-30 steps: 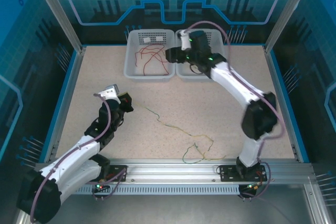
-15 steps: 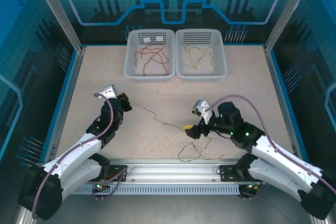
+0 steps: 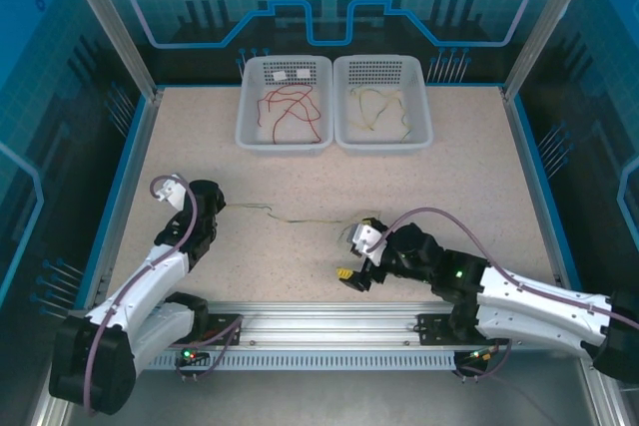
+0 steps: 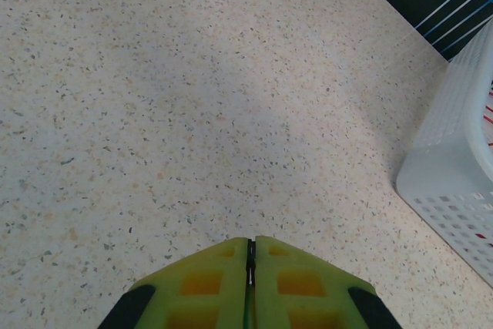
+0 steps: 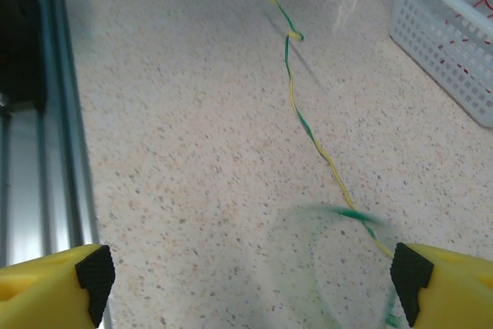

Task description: Untangle the cables

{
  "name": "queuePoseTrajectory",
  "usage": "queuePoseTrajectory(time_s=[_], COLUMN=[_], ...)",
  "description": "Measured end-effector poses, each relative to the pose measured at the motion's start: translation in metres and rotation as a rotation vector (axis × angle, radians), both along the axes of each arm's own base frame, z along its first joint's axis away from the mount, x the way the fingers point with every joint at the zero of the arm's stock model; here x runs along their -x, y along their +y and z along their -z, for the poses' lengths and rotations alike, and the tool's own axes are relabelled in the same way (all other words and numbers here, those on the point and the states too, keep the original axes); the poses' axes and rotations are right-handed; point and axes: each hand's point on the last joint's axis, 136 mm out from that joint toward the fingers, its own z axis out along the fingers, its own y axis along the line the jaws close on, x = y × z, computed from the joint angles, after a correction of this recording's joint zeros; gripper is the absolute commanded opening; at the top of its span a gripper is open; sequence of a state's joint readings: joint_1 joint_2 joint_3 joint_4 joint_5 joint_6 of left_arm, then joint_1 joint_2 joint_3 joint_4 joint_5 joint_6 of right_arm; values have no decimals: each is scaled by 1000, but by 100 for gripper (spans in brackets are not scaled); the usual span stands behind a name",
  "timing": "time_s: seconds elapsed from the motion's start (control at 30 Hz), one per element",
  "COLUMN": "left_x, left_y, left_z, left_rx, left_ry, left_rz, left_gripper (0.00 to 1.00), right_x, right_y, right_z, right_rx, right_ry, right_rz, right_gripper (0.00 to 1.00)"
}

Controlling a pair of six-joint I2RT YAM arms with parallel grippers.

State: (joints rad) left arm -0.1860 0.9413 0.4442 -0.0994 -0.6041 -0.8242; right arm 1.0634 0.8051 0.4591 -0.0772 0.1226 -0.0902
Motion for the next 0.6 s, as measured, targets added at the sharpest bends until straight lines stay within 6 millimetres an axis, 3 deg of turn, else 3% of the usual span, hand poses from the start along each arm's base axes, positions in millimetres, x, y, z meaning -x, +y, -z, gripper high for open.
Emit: queuePoseTrajectory(time_s=[0.17,0.33,0.43,0.6], left_x=[-6,-8,-9,-9], left_y=[-6,-11,-13,-16], left_z=[-3,-4,-4,0], left_rx=[31,40,41,50], left_ry=[-29,-37,-41,-39], left_rz=[24,49,63,81], left_gripper=[0,0,0,0], right_x=[-25,-58,-78,-118], right_y=[3,-2,-16,-59], right_z=[11,-2,-20,-36], right_rx=[77,73,12,-110], right_ry=[-101,-221,-260,-200], right_rz=[80,217,309,441], right_gripper=[99,98,99,99])
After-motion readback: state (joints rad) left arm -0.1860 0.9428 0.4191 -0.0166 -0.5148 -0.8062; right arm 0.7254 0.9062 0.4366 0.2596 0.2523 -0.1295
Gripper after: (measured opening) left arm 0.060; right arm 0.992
